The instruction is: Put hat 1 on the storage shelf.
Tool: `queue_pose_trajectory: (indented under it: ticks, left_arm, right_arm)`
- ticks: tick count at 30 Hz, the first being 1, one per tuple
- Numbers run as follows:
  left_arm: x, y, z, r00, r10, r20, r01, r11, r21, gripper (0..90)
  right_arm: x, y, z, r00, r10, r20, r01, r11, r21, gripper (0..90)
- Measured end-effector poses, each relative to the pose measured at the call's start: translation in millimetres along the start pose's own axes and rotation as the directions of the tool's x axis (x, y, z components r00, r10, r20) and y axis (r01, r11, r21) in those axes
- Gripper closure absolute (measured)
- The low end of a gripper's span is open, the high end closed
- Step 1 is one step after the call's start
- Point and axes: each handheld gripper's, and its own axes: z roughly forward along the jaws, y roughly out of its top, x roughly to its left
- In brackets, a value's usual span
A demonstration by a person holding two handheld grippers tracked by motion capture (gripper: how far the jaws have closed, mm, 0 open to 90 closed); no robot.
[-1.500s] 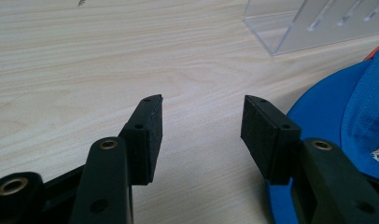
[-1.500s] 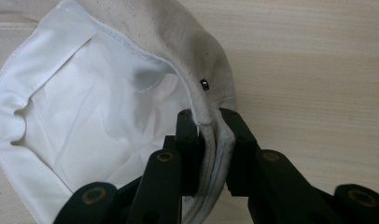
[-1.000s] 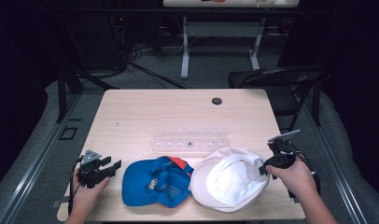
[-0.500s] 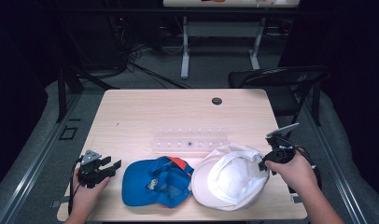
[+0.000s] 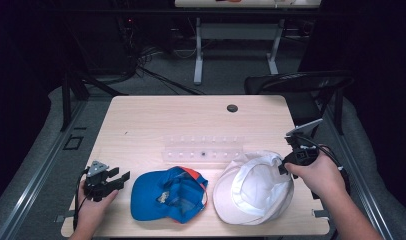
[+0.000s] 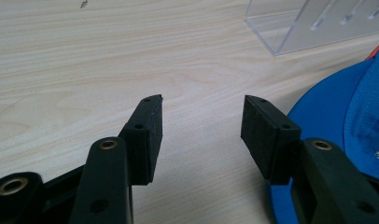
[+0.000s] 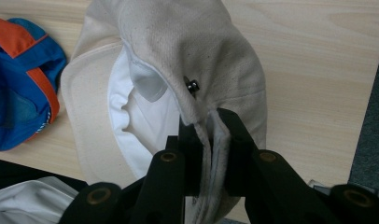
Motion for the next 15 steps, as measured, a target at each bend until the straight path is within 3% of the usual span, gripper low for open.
queue_pose_trajectory:
  ticks: [15]
  left_arm:
    - [-0.2, 0.1, -0.1, 1.0000, 0.001, 0.004, -0.001, 1.0000, 0.006, 48.8]
  right_arm:
    - [26.7, 14.3, -27.9, 0.9947, -0.082, 0.062, 0.082, 0.997, 0.005, 80.4]
